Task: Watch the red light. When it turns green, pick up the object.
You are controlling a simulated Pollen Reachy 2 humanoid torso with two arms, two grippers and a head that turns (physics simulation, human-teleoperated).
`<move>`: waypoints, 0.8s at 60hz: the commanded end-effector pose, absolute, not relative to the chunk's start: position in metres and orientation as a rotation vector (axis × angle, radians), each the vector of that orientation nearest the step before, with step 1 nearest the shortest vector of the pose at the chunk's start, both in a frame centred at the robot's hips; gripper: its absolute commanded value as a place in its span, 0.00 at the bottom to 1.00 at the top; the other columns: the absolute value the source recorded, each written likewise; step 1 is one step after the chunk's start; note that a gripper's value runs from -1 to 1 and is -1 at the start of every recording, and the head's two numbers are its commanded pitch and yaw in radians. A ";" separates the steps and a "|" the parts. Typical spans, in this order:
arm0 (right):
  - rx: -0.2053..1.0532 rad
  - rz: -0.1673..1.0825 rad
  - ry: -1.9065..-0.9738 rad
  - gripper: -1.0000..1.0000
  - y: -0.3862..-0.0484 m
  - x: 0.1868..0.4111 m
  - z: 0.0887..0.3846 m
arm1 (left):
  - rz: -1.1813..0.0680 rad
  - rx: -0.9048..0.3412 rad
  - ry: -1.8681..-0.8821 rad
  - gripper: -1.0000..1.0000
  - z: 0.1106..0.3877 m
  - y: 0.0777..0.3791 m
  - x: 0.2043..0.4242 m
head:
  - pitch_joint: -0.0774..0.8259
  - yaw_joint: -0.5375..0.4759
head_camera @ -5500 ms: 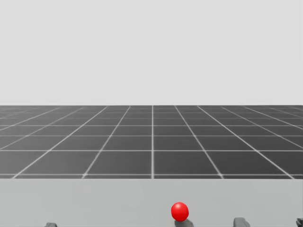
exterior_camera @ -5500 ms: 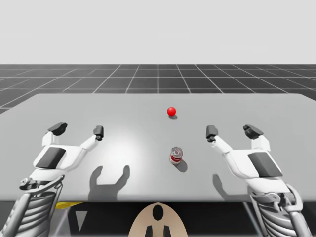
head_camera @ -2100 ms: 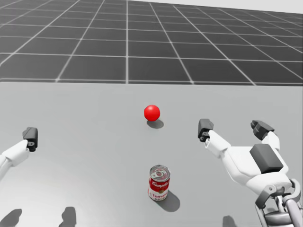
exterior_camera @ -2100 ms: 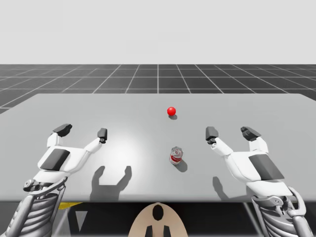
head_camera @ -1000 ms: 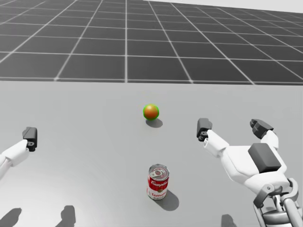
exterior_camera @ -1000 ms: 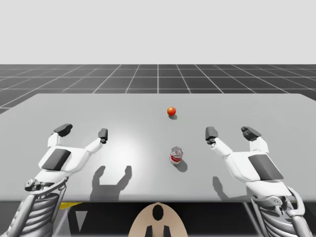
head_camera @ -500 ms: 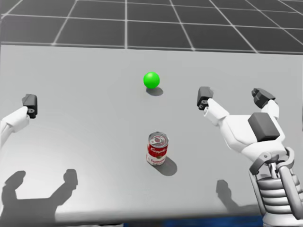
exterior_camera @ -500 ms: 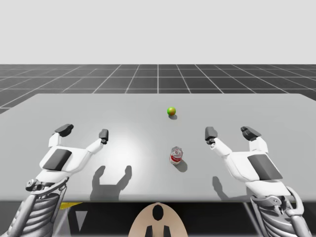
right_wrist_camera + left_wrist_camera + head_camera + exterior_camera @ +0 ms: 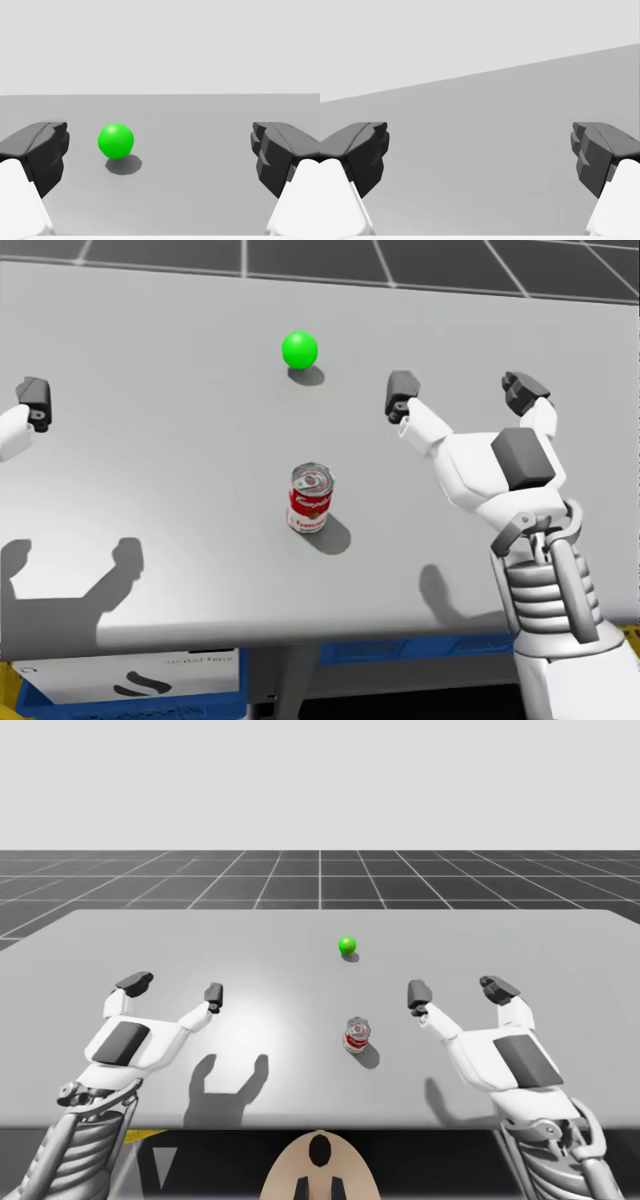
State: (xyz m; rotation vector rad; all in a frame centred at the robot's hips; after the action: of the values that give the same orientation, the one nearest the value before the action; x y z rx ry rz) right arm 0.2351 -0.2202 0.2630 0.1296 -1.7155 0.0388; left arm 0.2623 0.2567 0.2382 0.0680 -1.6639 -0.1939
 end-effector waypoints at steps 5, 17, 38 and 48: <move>0.250 0.136 -1.655 0.00 -0.185 0.223 0.247 | -0.193 0.070 -1.661 0.00 0.238 0.257 0.262 | 0.87 0.37; 0.403 0.256 -1.560 0.00 -0.149 0.211 0.216 | -0.199 0.071 -1.657 0.00 0.238 0.257 0.263 | 0.87 0.37; 0.383 0.289 -1.494 0.00 -0.123 0.225 0.166 | -0.212 0.078 -1.650 0.00 0.236 0.257 0.263 | 0.88 0.37; 0.360 0.263 -1.418 0.00 -0.118 0.243 0.149 | -0.213 0.079 -1.648 0.00 0.235 0.256 0.263 | 0.88 0.37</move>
State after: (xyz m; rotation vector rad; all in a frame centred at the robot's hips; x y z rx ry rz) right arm 0.2325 -0.1385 0.1623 0.3214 -1.4615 0.3341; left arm 0.2631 0.2566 0.2359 0.0775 -1.6498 -0.2109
